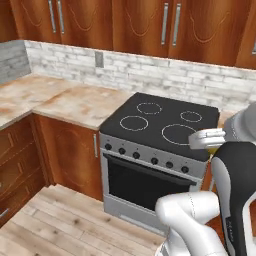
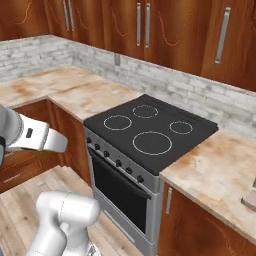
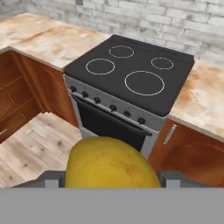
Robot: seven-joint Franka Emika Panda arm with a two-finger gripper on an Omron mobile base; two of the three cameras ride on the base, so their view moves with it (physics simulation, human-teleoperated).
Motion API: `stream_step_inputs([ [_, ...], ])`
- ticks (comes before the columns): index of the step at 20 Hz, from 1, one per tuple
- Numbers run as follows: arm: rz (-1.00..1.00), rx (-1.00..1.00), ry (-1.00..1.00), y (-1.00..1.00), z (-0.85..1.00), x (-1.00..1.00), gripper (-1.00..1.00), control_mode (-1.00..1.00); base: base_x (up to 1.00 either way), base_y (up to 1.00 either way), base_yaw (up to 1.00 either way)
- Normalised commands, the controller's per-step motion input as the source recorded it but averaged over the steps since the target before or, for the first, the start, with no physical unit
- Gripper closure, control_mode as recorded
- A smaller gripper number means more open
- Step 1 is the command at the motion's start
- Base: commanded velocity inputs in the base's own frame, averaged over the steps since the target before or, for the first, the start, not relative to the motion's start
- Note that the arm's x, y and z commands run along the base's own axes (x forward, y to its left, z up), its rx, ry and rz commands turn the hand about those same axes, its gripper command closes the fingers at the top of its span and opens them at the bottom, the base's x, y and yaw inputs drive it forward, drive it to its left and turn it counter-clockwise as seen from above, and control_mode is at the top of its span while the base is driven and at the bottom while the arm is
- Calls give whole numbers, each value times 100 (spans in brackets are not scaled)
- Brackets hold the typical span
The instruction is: Retrieve a lemon from the fridge and place it on the cutting board with the fish.
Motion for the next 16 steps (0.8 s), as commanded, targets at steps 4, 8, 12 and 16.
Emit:
stream_step_inputs([
  [4,0,0,0,0,0,0,100,100,48,8,48],
  [8,0,0,0,0,0,0,100,100,40,0,54],
  [12,0,0,0,0,0,0,100,100,55,-1,58],
  [16,0,0,0,0,0,0,100,100,61,-24,58],
])
